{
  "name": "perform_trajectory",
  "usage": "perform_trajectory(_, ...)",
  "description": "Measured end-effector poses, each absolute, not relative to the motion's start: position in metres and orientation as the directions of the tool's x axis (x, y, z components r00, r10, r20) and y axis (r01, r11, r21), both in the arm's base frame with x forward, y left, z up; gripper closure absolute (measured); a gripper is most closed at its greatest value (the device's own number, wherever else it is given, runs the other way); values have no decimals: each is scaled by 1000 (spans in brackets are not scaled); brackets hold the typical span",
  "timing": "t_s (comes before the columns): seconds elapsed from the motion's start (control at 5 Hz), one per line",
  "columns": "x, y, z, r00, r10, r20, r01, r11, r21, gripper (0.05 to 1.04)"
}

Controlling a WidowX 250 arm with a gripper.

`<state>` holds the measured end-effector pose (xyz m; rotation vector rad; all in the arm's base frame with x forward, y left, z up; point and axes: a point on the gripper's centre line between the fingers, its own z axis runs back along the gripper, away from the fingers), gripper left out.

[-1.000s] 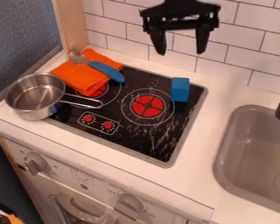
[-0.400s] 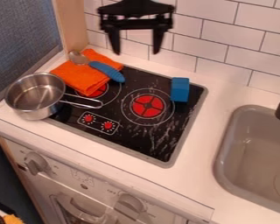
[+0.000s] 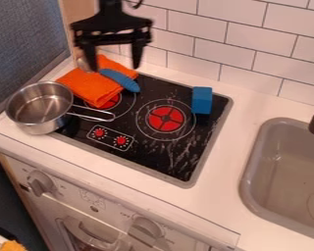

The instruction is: Move silver pot to the bottom of the right side of the burner

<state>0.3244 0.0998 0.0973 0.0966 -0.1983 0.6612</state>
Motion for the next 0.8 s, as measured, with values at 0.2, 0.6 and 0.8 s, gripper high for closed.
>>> perform_trajectory(0.2, 317, 124, 81, 731, 650, 208, -670, 741, 38, 83)
perform_trajectory(0.6, 305, 151, 43, 704, 697, 140, -710, 698, 94, 83)
perform_trajectory(0.8, 302, 157, 25, 698, 706, 119, -716, 688, 116, 83)
